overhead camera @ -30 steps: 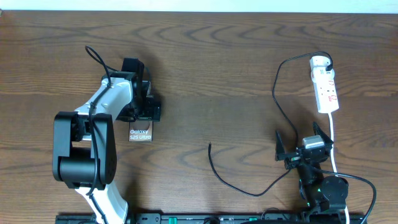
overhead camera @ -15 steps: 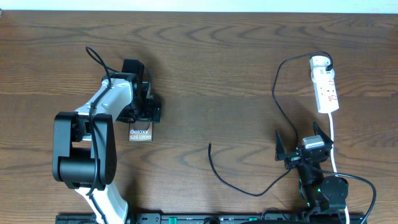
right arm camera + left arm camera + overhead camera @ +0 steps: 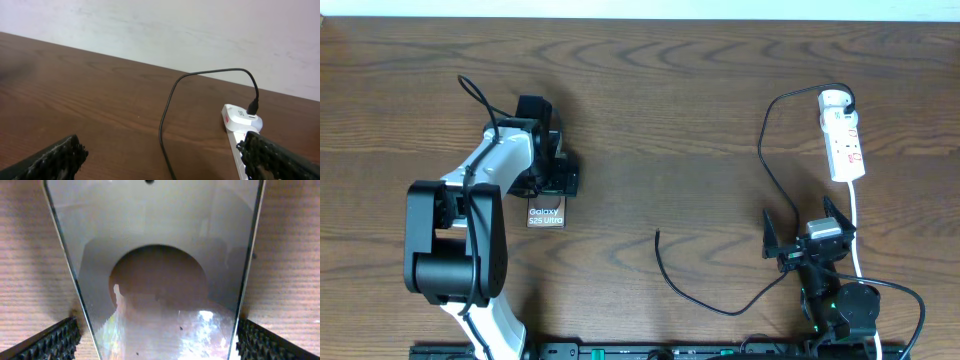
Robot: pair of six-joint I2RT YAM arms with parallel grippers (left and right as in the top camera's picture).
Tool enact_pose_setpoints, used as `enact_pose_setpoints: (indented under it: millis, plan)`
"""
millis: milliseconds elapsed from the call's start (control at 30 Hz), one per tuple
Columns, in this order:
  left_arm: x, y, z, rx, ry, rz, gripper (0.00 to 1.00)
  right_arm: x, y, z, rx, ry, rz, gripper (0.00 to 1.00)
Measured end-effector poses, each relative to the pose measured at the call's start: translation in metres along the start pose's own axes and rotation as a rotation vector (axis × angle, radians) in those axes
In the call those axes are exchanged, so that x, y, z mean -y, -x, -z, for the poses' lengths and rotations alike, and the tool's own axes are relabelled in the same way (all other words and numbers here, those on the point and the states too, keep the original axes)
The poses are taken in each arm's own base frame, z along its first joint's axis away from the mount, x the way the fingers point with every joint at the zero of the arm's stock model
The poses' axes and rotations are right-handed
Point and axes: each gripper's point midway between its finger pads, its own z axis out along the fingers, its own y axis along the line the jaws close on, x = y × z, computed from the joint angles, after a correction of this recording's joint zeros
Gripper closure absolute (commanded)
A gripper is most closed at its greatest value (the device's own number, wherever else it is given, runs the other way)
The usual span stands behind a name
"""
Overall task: Plug charger to phone and switch on socket
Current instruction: 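Close the left gripper on the phone's top edge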
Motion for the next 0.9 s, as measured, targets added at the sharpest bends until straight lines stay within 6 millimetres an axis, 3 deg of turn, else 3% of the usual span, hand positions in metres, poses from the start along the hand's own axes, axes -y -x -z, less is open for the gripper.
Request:
enact_pose_setpoints:
  millis: [900]
  plan:
    - [-0.0001, -0.0033, -0.0002, 0.005, 0.000, -0.007, 0.02, 0.0000, 0.0000, 0.0000, 0.000, 0.000, 0.000, 0.01]
